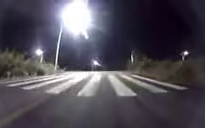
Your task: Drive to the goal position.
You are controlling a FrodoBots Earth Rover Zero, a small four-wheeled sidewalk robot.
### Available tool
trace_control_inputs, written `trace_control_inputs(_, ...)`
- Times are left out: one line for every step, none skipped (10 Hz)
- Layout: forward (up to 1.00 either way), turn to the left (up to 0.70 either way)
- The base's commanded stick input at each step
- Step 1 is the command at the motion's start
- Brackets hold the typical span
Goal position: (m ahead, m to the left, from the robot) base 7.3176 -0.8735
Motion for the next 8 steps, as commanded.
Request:
trace_control_inputs(0.85,0.00)
trace_control_inputs(0.85,0.00)
trace_control_inputs(0.85,0.00)
trace_control_inputs(0.85,0.00)
trace_control_inputs(0.85,0.00)
trace_control_inputs(0.85,0.00)
trace_control_inputs(0.85,0.00)
trace_control_inputs(0.85,0.00)
